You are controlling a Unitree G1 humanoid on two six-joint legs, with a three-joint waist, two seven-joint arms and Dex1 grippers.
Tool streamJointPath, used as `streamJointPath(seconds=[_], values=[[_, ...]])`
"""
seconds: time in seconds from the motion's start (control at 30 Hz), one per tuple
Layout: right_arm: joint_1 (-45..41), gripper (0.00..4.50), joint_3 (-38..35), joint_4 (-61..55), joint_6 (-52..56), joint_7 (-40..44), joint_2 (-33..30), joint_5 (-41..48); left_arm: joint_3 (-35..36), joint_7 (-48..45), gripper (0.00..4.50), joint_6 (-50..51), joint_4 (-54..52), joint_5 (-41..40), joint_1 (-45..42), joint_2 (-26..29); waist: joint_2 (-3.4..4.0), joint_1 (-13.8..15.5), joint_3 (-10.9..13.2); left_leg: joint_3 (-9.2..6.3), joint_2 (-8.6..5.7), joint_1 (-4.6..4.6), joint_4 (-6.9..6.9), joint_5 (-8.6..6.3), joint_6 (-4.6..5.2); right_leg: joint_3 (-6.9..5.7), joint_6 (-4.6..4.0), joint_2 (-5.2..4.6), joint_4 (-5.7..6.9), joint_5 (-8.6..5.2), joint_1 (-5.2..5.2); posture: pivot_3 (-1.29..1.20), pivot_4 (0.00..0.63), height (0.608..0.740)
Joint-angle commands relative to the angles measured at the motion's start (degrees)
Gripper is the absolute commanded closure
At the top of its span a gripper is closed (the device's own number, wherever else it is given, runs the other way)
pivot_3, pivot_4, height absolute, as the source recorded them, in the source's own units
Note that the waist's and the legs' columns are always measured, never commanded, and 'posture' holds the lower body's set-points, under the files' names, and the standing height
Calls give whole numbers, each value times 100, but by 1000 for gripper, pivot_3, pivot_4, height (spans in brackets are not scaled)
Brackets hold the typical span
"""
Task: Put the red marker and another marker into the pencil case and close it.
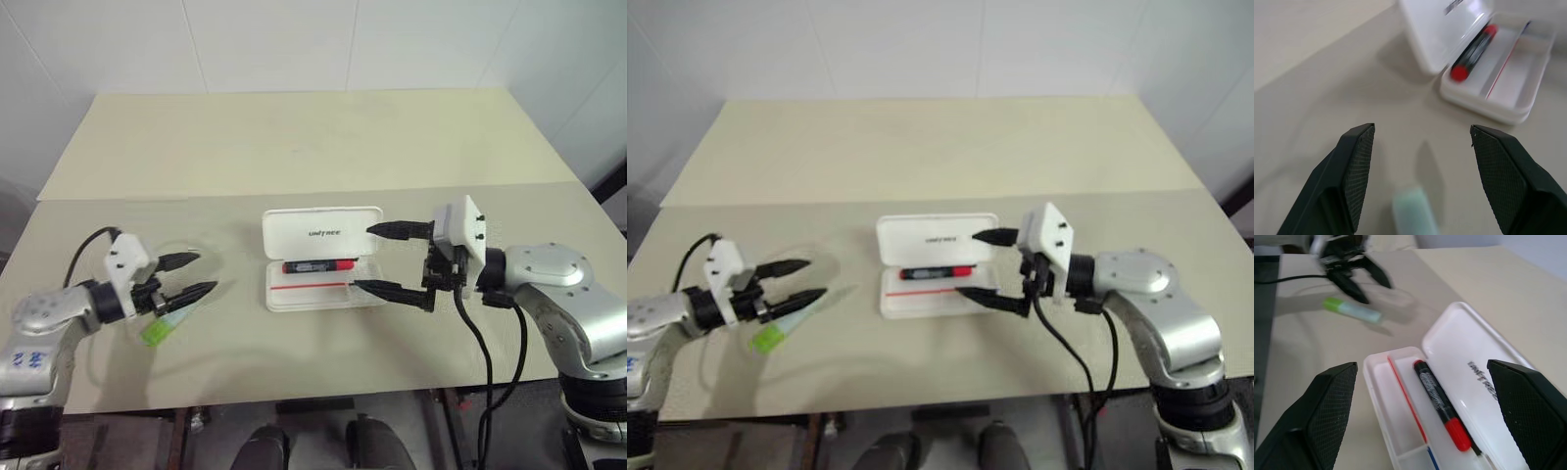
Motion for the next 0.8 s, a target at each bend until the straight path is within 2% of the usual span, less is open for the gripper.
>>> streamJointPath(seconds=[0.03,0.3,0.53,0.8], values=[[27,23,-247,-273,-2,-302,-33,133,311,96,1182,-225,-210,-17,467,-48,-4,21,-1,0,0,1,3,1,-1,4,0,1,-5,0,3,0,150,740],[58,23,-213,-308,-28,-235,-107,434,354,359,1182,-641,-40,185,1177,-262,-12,196,-7,5,5,6,6,7,-11,31,-2,6,-16,1,6,0,150,740],[160,23,57,-478,-41,510,-509,846,241,615,1182,-932,364,317,1032,-358,-11,223,-6,6,3,4,-3,2,-7,28,-3,6,-17,2,1,0,150,740],[-61,23,255,-245,-239,609,-507,688,-111,648,1182,-974,546,398,872,-502,-12,227,-7,10,1,4,1,1,-6,24,-3,5,-23,2,1,0,150,740]])
